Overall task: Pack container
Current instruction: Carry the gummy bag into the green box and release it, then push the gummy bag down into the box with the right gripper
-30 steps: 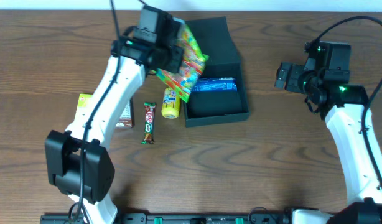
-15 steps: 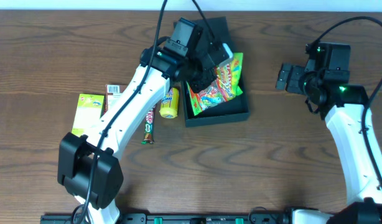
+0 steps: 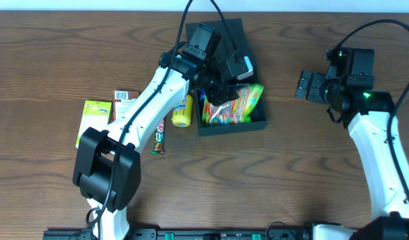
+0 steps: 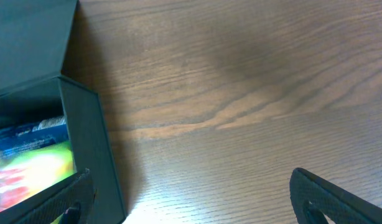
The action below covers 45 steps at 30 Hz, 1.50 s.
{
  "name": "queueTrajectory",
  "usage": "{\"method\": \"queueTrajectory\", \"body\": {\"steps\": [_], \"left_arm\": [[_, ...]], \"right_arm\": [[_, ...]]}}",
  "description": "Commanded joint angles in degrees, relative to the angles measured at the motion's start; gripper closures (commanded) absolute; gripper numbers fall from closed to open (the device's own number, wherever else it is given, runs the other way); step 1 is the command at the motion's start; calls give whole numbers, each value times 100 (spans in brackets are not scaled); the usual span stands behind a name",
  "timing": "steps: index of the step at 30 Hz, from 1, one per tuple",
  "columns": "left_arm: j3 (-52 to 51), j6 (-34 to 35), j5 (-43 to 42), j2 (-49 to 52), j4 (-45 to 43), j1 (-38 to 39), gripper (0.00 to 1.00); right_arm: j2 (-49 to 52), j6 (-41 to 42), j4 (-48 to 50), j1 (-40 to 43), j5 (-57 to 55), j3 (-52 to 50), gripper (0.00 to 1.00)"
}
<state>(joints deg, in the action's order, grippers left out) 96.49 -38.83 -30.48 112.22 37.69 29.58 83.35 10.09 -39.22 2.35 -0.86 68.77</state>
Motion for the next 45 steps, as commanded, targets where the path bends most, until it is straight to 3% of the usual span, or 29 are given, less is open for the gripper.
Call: {"method": "queueTrajectory", "body": {"steps": [1,7,9,10,11,18,26,37,45], "left_arm": [[179,278,479,37,-164,17,4],[208,699,549,13,-221,0,5],[236,1187,678,-17,-219,-83,5],[236,1453,820,-33,-219,-149,5],[236,1722,966,-39,-214,-225,5],[236,3091,1060,-52,-129,-898,4],[236,3195,986,-328,-28,-1545,5],[236,3327,796,-328,195,-1853,4],[236,3239,802,-328,254,-1856,5]], "right_arm": [[-63,15,-22,46,-39,11,1],[-63,13,-90,46,94,11,4],[-61,11,-107,26,289,7,33],[-50,11,-96,-7,450,2,71],[-37,13,-79,-44,595,-2,98],[479,-164,264,-680,1416,-4,98],[1650,-284,850,-1790,1462,-4,98],[2997,81,1329,-2389,645,2,99],[3130,-352,1215,-2675,1961,321,99]]}}
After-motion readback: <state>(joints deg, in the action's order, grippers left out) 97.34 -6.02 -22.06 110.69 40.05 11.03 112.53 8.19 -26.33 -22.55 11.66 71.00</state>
